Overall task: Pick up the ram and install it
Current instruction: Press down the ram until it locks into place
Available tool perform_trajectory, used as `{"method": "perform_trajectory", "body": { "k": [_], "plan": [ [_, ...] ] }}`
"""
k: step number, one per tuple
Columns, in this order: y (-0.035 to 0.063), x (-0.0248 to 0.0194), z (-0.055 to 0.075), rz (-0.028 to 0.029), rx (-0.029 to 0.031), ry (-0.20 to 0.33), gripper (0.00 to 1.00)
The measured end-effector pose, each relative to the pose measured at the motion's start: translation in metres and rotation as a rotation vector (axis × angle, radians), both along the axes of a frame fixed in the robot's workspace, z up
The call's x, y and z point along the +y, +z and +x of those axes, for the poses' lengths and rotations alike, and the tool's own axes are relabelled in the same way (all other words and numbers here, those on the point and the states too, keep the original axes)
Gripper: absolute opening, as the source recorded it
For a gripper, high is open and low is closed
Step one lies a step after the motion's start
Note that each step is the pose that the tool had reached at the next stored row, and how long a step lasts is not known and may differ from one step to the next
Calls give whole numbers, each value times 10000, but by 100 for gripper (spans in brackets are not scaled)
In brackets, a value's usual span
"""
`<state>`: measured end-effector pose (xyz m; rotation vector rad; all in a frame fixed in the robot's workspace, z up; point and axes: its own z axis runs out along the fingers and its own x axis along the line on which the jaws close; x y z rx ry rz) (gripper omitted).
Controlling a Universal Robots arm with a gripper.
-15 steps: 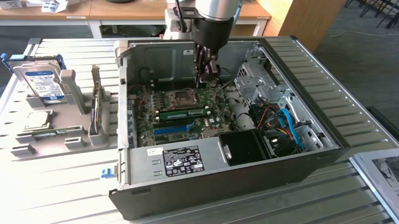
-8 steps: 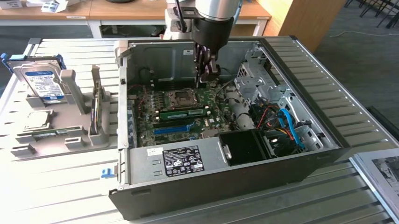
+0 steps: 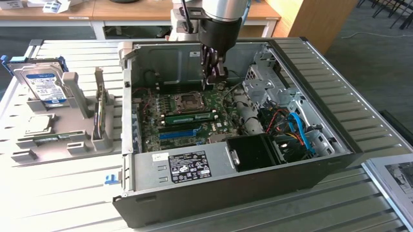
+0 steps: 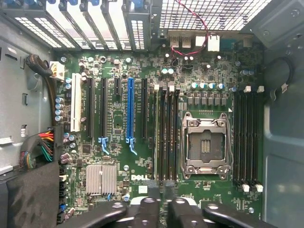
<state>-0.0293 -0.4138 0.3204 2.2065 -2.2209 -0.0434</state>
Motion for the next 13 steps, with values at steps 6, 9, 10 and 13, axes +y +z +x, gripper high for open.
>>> {"method": "perform_trajectory", "body": {
  "k": [6, 9, 10, 13],
  "plan": [
    [0, 0, 0, 0, 0, 0, 10],
    [0, 0, 2, 0, 0, 1, 10],
    [0, 0, 10, -1, 0, 2, 10],
    [0, 0, 52, -1, 5, 0, 10]
  ]
}}
